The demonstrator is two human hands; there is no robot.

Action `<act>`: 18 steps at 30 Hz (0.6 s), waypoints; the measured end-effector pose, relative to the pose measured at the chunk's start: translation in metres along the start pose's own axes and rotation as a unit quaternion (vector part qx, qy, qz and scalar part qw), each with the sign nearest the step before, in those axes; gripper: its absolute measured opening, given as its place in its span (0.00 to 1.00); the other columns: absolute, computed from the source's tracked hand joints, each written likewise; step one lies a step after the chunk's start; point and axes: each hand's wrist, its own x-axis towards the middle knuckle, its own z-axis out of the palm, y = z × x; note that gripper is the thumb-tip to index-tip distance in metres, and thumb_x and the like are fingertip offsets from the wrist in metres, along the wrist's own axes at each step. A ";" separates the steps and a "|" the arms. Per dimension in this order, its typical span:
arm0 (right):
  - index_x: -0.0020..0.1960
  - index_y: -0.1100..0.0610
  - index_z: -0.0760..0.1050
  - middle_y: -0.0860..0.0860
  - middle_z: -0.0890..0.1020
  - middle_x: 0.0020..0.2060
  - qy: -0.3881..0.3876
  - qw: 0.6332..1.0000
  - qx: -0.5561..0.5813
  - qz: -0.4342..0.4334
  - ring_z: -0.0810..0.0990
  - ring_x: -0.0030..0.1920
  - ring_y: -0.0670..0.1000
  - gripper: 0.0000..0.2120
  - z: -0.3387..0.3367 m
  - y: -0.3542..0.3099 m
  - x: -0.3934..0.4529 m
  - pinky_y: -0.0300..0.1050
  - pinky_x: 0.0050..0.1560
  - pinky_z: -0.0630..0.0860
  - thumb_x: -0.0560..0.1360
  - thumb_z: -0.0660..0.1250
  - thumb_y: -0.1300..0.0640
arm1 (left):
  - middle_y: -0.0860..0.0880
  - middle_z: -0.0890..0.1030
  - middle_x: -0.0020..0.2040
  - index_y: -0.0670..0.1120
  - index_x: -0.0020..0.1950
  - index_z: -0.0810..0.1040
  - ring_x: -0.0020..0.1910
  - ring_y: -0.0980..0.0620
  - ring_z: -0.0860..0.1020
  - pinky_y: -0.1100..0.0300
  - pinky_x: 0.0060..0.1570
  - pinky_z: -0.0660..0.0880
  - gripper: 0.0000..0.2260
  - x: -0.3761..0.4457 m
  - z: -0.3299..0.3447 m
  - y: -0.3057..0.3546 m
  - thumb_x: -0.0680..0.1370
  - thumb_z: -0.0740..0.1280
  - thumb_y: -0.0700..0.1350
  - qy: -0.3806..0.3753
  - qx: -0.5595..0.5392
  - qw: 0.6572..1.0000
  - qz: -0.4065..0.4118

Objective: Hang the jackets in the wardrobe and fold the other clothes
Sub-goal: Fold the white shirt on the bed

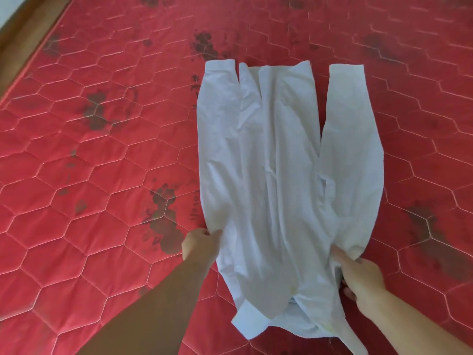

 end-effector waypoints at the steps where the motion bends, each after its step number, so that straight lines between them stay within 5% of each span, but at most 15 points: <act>1: 0.36 0.63 0.73 0.56 0.73 0.30 0.036 0.999 0.004 -0.016 0.70 0.30 0.55 0.21 0.001 0.000 0.005 0.48 0.32 0.67 0.72 0.69 0.45 | 0.48 0.73 0.26 0.44 0.31 0.74 0.28 0.46 0.72 0.61 0.29 0.67 0.12 0.003 -0.006 -0.002 0.73 0.68 0.46 0.018 0.001 1.000 -0.008; 5: 0.37 0.62 0.77 0.62 0.79 0.33 0.156 0.985 -0.073 -0.021 0.80 0.38 0.64 0.20 -0.030 0.013 0.016 0.56 0.40 0.76 0.75 0.64 0.45 | 0.44 0.77 0.33 0.41 0.41 0.78 0.35 0.43 0.77 0.59 0.32 0.69 0.07 0.018 -0.049 -0.028 0.74 0.66 0.44 0.083 0.028 0.996 -0.037; 8: 0.40 0.63 0.77 0.61 0.81 0.34 0.130 0.987 -0.095 -0.020 0.80 0.35 0.62 0.19 -0.043 0.019 0.015 0.58 0.42 0.79 0.75 0.65 0.46 | 0.43 0.78 0.33 0.42 0.42 0.77 0.34 0.42 0.76 0.59 0.29 0.68 0.09 0.017 -0.063 -0.044 0.70 0.64 0.47 0.063 0.046 0.996 -0.033; 13: 0.52 0.56 0.75 0.53 0.82 0.44 0.008 0.994 0.106 0.019 0.82 0.44 0.55 0.12 -0.050 0.010 0.013 0.52 0.52 0.78 0.75 0.70 0.49 | 0.45 0.83 0.39 0.46 0.46 0.79 0.40 0.41 0.83 0.47 0.44 0.82 0.15 0.012 -0.049 -0.037 0.68 0.69 0.57 0.044 -0.064 0.995 -0.063; 18: 0.51 0.63 0.74 0.58 0.79 0.39 0.083 0.994 0.072 0.010 0.79 0.36 0.56 0.07 -0.059 0.013 0.016 0.50 0.40 0.78 0.77 0.67 0.59 | 0.43 0.83 0.38 0.44 0.47 0.80 0.40 0.40 0.83 0.45 0.44 0.82 0.13 0.020 -0.050 -0.040 0.65 0.68 0.46 0.077 -0.069 0.991 -0.089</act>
